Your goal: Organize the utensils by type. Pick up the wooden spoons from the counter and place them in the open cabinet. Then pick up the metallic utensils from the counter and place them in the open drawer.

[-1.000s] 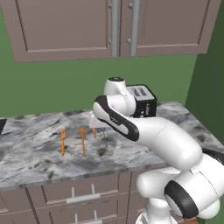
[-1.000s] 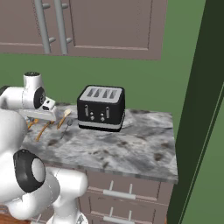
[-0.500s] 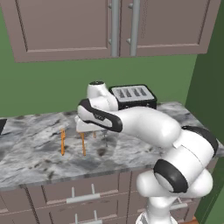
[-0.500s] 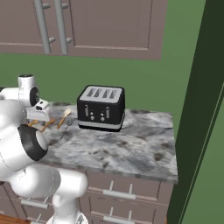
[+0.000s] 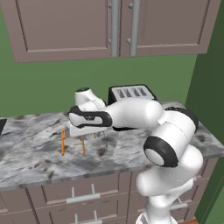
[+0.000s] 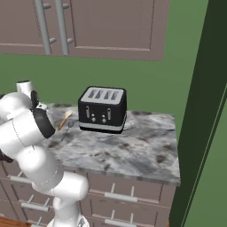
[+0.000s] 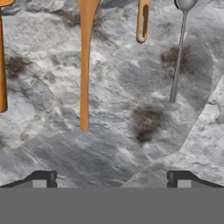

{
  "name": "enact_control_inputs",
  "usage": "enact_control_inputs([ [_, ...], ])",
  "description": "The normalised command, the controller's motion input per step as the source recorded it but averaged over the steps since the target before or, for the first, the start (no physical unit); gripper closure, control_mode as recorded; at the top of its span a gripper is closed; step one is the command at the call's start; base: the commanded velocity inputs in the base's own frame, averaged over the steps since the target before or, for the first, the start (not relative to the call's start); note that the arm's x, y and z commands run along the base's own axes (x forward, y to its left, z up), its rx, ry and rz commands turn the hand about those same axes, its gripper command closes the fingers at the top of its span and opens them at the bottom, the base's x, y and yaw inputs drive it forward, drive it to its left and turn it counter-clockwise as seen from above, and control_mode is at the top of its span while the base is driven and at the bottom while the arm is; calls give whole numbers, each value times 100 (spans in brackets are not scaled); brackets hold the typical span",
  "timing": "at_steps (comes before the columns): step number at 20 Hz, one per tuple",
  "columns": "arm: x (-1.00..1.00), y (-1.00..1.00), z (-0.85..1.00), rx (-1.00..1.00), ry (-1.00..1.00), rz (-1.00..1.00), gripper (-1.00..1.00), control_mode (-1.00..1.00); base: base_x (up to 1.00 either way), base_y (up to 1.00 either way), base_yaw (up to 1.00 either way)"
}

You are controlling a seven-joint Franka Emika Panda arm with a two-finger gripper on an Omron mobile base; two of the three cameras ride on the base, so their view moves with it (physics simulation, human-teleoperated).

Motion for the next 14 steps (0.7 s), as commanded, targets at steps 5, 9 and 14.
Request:
enact_control_inputs([
  [5,40,2,-36,-3,0,0,-100,-100,0,0,0],
  [9,52,18,-36,-1,0,-4,-100,-100,0,0,0],
  [14,51,24,-40,-2,0,-6,-100,-100,0,0,0],
])
